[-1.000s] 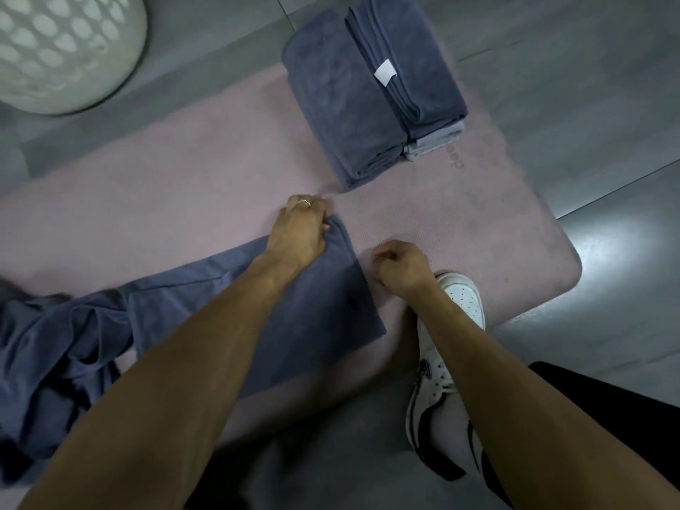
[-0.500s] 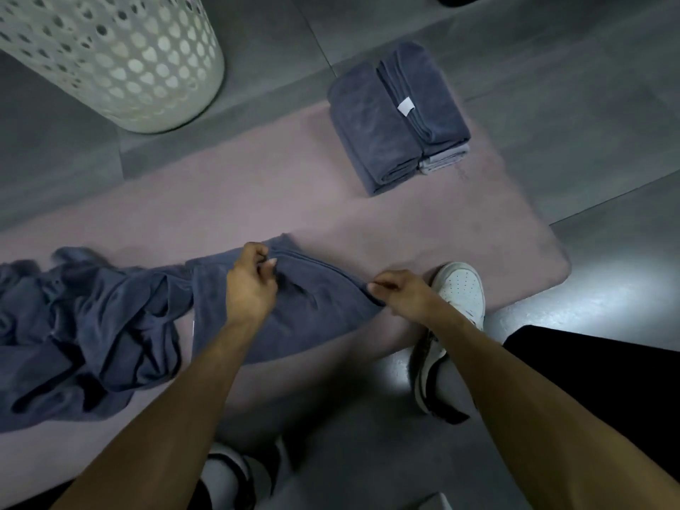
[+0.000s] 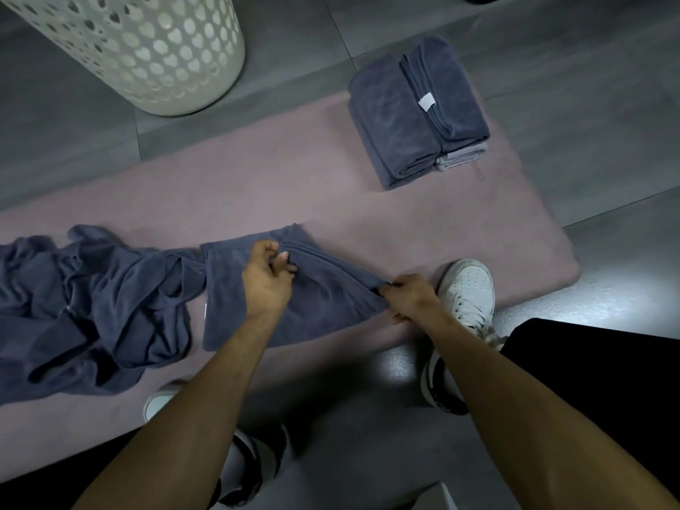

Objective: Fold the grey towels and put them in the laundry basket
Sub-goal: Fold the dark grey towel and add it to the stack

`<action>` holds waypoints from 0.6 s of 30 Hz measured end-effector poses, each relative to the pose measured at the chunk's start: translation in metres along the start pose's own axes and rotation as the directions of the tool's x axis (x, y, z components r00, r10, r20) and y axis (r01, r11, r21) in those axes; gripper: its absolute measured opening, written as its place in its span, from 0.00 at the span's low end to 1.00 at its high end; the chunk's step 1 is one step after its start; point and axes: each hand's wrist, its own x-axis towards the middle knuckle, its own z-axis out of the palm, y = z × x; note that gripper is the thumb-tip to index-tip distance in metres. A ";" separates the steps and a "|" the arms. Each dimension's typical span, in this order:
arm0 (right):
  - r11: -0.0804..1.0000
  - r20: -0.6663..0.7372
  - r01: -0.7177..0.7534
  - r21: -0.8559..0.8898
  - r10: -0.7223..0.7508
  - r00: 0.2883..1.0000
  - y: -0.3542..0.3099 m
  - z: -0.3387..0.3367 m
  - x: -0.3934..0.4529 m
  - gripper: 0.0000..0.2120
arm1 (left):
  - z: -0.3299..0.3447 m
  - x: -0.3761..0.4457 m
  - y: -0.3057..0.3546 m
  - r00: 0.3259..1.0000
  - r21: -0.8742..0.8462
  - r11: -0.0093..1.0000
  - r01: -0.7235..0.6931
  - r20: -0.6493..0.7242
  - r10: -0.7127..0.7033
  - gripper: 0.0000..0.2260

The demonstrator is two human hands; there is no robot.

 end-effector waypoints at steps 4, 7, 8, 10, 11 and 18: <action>0.975 -0.037 -0.070 0.211 0.080 0.996 -0.016 -0.009 -0.008 0.08 | -0.005 -0.003 0.000 0.999 0.026 0.999 -0.026 -0.026 0.027 0.06; 0.881 -0.076 -0.028 0.472 0.072 0.995 -0.042 -0.022 -0.020 0.12 | -0.017 -0.002 0.011 0.993 -0.019 0.997 -0.073 -0.096 0.070 0.04; 0.862 -0.089 0.016 0.507 0.034 0.995 -0.051 -0.027 -0.028 0.12 | -0.022 -0.002 0.020 0.991 -0.047 0.996 -0.082 -0.107 0.077 0.03; 0.858 -0.131 0.142 0.493 -0.088 0.988 -0.064 -0.037 -0.045 0.13 | -0.037 0.000 0.045 0.994 -0.078 0.996 -0.044 -0.103 0.036 0.04; 0.862 -0.153 0.207 0.463 -0.152 0.976 -0.072 -0.043 -0.059 0.14 | -0.047 0.002 0.058 0.997 -0.089 0.996 0.003 -0.078 -0.010 0.06; 0.843 -0.326 0.528 0.102 -0.473 0.818 -0.144 -0.080 -0.149 0.15 | -0.131 -0.007 0.152 0.996 -0.013 0.997 -0.081 -0.033 0.081 0.07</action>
